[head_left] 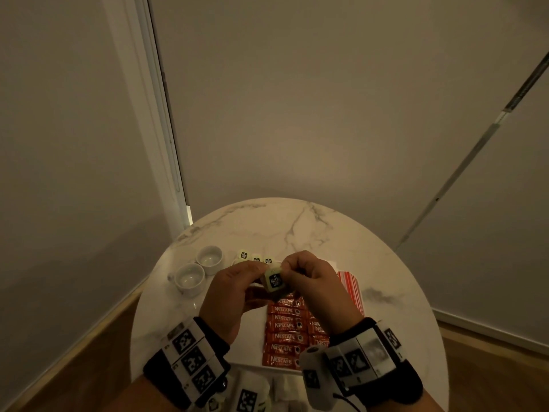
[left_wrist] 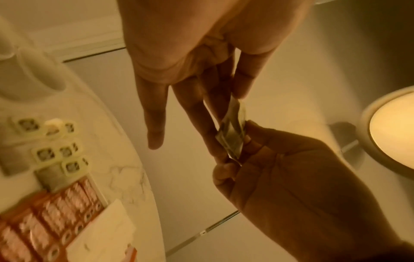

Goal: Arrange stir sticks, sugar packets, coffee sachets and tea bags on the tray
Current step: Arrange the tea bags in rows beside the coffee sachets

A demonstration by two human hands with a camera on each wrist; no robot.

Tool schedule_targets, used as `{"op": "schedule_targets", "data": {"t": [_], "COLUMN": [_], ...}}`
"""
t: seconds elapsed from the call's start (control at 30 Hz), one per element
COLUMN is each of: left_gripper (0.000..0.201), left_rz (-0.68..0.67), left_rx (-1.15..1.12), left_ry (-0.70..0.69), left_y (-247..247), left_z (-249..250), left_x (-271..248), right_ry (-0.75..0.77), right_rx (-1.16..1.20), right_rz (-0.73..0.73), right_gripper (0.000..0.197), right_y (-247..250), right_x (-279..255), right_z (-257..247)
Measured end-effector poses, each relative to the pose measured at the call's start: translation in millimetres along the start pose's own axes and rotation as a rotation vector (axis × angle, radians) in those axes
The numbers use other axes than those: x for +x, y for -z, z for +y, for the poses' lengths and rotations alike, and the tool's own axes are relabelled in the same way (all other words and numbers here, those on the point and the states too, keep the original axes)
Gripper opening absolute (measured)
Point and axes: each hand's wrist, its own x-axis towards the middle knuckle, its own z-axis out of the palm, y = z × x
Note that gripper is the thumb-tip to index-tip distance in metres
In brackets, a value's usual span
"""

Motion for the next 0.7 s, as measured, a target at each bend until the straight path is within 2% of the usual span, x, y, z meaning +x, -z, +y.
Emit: {"op": "schedule_targets", "data": {"t": [0.17,0.27,0.33,0.43,0.47,0.57,0.7], "left_gripper": [0.025,0.013,0.010,0.006,0.006,0.005,0.003], "left_rz": [-0.054,-0.108,-0.124,-0.106,-0.104,-0.120,-0.113], "left_rx": [0.159,0.210,0.243,0.273,0.272,0.331,0.341], "left_ry": [-0.081,-0.180,-0.220,-0.209,-0.200,-0.184,-0.097], "left_y": [4,3,4,7,9,11,17], "left_z": [-3,-4,-8,-16,-18,-23,-35], "left_x": [1,0,2,7,8,12,22], "right_ry": [-0.036,-0.041,-0.014,0.022,0.026,0.038,0.043], "right_rx": [-0.005,0.048,-0.076,-0.281,-0.283,-0.277,-0.438], "right_rz": [0.036,0.052,0.110,0.148,0.130,0.000,-0.127], "right_gripper": [0.011,0.011,0.010,0.005,0.004,0.023,0.003], "right_y": [-1,-3,-3,-5,-6,-7,-13], "right_x": [2,1,2,5,6,11,27], "right_z": [1,-1,1,6,7,10,19]}}
